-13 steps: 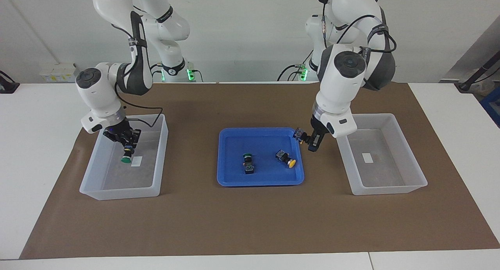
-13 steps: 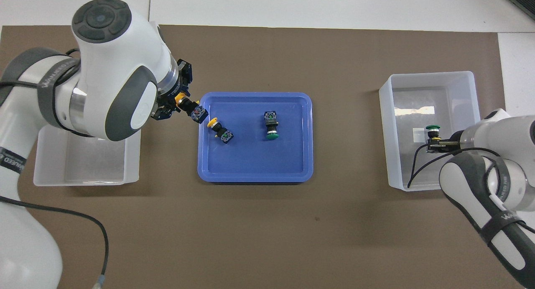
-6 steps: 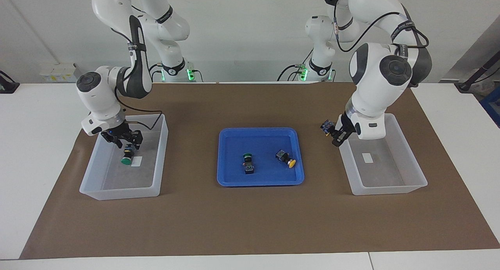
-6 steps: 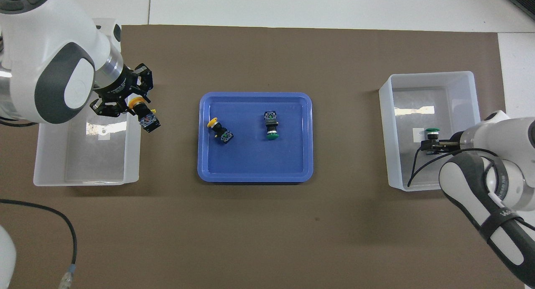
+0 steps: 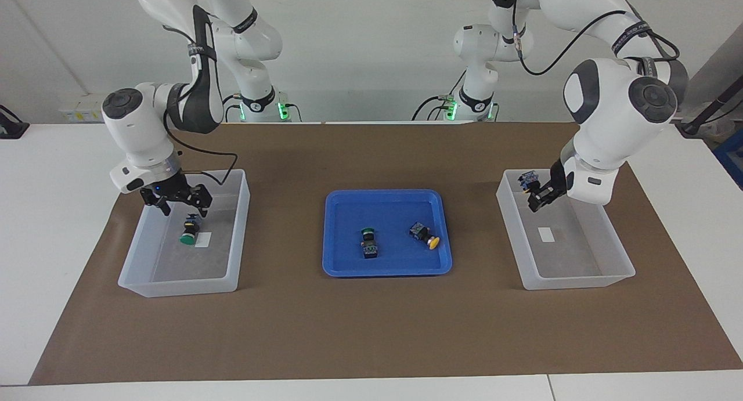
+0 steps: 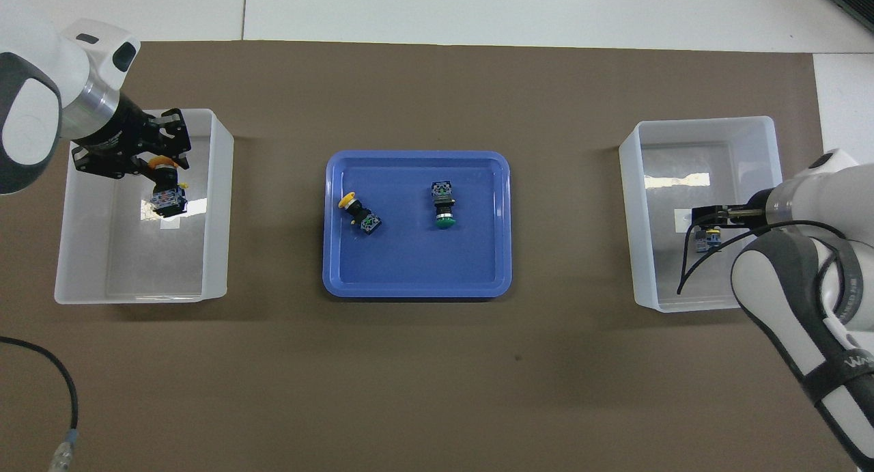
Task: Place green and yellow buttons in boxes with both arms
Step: 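Carry the yellow button to the left box while the right gripper drops green, then return the right gripper to the tray while the left gripper reaches back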
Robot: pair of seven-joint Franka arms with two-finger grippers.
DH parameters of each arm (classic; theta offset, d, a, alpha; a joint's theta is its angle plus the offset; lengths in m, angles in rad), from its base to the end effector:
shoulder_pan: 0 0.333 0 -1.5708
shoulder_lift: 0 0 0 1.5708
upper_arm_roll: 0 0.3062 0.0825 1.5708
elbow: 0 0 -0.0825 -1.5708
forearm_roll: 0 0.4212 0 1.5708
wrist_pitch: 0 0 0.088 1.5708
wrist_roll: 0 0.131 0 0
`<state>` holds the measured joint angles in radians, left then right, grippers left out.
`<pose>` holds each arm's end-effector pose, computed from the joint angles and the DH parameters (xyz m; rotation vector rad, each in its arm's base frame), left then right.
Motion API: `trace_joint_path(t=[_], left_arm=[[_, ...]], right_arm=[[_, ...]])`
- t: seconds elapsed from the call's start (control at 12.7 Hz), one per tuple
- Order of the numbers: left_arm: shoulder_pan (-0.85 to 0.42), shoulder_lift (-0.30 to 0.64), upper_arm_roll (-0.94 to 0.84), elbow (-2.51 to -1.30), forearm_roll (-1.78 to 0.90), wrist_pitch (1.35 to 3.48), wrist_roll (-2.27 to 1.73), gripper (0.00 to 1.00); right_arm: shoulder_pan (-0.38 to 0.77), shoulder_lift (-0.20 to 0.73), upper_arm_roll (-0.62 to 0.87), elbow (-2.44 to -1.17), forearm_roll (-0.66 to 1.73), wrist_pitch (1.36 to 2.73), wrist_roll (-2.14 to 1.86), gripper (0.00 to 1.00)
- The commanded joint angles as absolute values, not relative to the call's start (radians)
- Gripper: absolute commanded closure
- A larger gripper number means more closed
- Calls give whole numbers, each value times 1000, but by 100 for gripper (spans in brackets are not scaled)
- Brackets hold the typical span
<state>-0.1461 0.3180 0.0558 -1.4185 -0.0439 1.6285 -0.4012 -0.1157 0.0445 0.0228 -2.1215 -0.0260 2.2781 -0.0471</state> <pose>0.6728 -0.0708 0.4705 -3.0974 -0.4902 0.1736 0.5905 -0.0561 0.3471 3.1090 -0.0468 0.1719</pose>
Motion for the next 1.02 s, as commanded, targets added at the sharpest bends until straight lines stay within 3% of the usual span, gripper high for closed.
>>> trace_joint_path(t=[0.0, 0.24, 0.47, 0.79, 0.87, 0.95], left_arm=[[-114, 289, 51, -1475, -58, 1698, -260, 100], [-110, 236, 52, -1622, -60, 1856, -201, 100], [-91, 175, 54, -1797, -60, 2006, -117, 100], [-55, 135, 54, -1901, -60, 2086, -31, 100], [-55, 135, 55, -1901, -60, 2088, -31, 93], [-55, 135, 55, -1901, -58, 2088, -31, 75]], right_arm=[[-45, 37, 28, -2048, -28, 2201, 21, 0], [38, 64, 28, -1996, -22, 2215, 95, 0], [144, 150, 28, -1867, -15, 2209, 185, 0], [290, 290, 28, -1694, -15, 2218, 316, 0], [319, 325, 28, -1653, -17, 2217, 342, 0], [346, 354, 28, -1623, -20, 2214, 379, 0]])
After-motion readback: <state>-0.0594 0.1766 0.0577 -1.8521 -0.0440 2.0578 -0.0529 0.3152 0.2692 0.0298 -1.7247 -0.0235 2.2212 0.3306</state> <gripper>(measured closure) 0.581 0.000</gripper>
